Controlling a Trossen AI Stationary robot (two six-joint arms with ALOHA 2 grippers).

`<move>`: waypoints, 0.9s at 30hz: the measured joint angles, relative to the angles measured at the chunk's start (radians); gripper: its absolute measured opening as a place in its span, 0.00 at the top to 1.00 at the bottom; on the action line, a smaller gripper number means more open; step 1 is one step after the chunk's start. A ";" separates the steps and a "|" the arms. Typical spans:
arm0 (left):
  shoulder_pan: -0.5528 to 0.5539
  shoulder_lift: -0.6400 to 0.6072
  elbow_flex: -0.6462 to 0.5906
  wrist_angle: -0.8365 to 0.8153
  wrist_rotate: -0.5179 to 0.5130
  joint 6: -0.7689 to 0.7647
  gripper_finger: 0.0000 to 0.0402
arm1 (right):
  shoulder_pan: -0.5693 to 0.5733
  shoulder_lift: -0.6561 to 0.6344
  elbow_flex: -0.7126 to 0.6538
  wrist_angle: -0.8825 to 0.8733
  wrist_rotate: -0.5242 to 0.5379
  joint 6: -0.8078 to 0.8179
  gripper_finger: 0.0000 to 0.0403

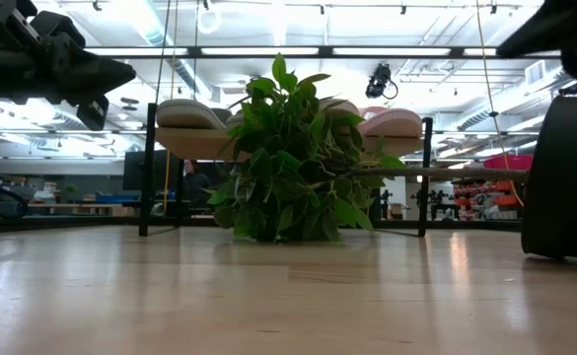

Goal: Pick and place slides into the shelf
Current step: Return to Home Position

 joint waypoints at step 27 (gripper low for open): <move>0.000 0.001 0.000 0.001 0.000 0.001 0.91 | -0.498 -0.658 -0.464 0.663 -0.609 -0.973 1.00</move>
